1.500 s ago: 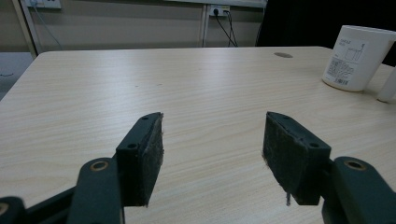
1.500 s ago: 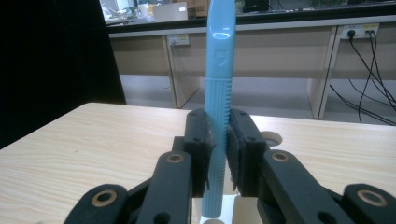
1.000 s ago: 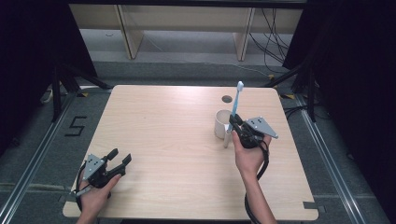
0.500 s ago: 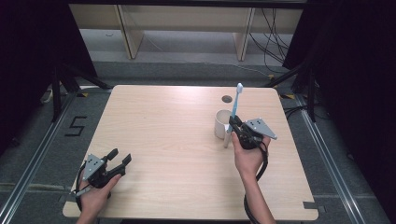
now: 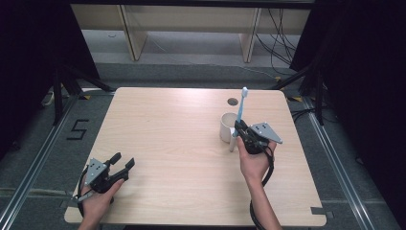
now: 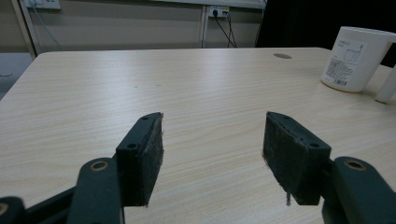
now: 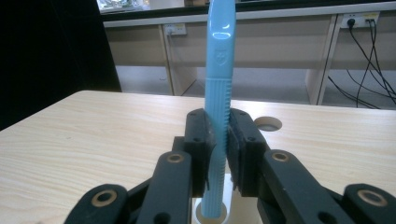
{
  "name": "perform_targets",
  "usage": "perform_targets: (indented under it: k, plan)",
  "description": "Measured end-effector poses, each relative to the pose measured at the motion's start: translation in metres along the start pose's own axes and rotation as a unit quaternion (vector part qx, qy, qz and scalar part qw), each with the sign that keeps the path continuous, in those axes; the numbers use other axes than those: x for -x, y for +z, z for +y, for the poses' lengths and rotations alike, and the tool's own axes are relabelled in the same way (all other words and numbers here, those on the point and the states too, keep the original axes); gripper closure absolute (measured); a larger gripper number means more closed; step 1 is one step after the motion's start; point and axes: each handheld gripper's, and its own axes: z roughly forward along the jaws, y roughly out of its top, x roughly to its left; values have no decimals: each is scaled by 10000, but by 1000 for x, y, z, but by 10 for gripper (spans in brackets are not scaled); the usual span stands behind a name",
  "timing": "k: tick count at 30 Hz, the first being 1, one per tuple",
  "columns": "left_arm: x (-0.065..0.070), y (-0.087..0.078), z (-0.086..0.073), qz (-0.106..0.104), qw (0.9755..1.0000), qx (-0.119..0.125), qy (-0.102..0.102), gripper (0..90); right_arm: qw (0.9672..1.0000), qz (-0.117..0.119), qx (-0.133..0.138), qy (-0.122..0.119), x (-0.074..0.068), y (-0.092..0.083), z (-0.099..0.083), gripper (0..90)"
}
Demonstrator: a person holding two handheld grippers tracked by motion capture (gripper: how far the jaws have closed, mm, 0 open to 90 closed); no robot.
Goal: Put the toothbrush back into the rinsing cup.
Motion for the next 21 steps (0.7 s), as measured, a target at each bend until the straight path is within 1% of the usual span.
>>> perform_targets:
  k: [3,4,5,6,7,8,10,11,12,13,16,18,19,20,21]
  plan:
    - [0,0,0,-1,10000,-1,6,377,10000,-13,3,-4,0,1,-1,792]
    - [0,0,0,-1,10000,1,4,377,9999,-85,19,-87,1,1,-1,793]
    - [0,0,0,0,10000,-2,5,377,9999,-76,24,-151,1,1,-1,792]
    - [0,0,0,-2,10000,-3,6,377,9999,-72,1,-76,0,1,-2,792]
    - [0,0,0,-1,10000,-6,12,377,10000,1,-19,-9,0,2,-2,793]
    - [0,0,0,-2,10000,-8,15,377,10000,-34,-9,-72,0,2,-3,792]
    - [0,0,0,-2,10000,-6,15,377,10000,-18,-9,-55,0,2,-3,792]
    - [0,0,0,-1,10000,-4,12,377,9999,-47,-23,86,-2,2,-4,792]
    - [0,0,0,-1,10000,-3,9,377,10000,-56,-24,-76,0,2,-4,792]
    - [0,0,0,-3,10000,-5,12,377,10000,-30,-30,-32,-1,3,-4,792]
    - [0,0,0,-3,10000,-2,13,377,10000,-11,-17,-31,-1,3,-5,793]
    - [0,0,0,-2,10000,-2,11,377,9999,-80,18,-110,0,3,-6,792]
    - [0,0,0,-2,10000,0,10,377,10000,-74,-10,51,-2,3,-6,792]
    - [0,0,0,-3,10000,-2,13,377,10000,-54,8,-43,0,3,-6,792]
    - [0,0,0,-3,10000,-3,17,378,9999,-74,2,-73,0,3,-7,792]
